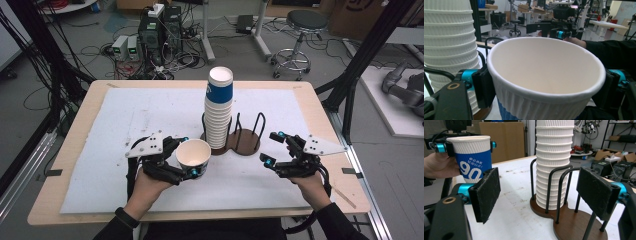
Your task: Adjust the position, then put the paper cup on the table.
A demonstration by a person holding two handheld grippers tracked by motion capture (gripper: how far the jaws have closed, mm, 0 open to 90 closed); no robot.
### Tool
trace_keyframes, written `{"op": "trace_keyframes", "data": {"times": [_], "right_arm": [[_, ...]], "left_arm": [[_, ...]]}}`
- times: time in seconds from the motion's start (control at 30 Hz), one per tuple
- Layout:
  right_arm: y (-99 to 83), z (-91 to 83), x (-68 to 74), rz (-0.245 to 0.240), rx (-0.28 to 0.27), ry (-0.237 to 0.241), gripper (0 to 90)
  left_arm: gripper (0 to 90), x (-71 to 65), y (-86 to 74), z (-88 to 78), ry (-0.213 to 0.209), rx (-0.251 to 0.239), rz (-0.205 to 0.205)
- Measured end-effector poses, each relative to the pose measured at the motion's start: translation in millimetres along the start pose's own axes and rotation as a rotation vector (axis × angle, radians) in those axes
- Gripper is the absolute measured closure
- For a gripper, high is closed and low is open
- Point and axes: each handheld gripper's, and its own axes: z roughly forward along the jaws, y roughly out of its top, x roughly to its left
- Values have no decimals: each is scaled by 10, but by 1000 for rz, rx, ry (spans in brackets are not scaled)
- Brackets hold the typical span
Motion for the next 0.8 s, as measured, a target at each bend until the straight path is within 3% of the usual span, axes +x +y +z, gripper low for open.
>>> {"op": "trace_keyframes", "data": {"times": [0.2, 0.5, 0.73, 0.8], "right_arm": [[-10, 6, -2, -3, 6, -4, 198], [-12, 19, 16, -7, 13, -4, 198], [-13, 32, -8, -4, 16, -12, 198], [-25, 21, -15, 0, 20, -15, 198]], "left_arm": [[214, -10, 8, -26, 20, -8, 0], [214, -86, 39, 1, -6, -1, 22], [214, -76, 86, -76, 46, 19, 67], [214, -42, 95, -112, 65, 9, 59]]}}
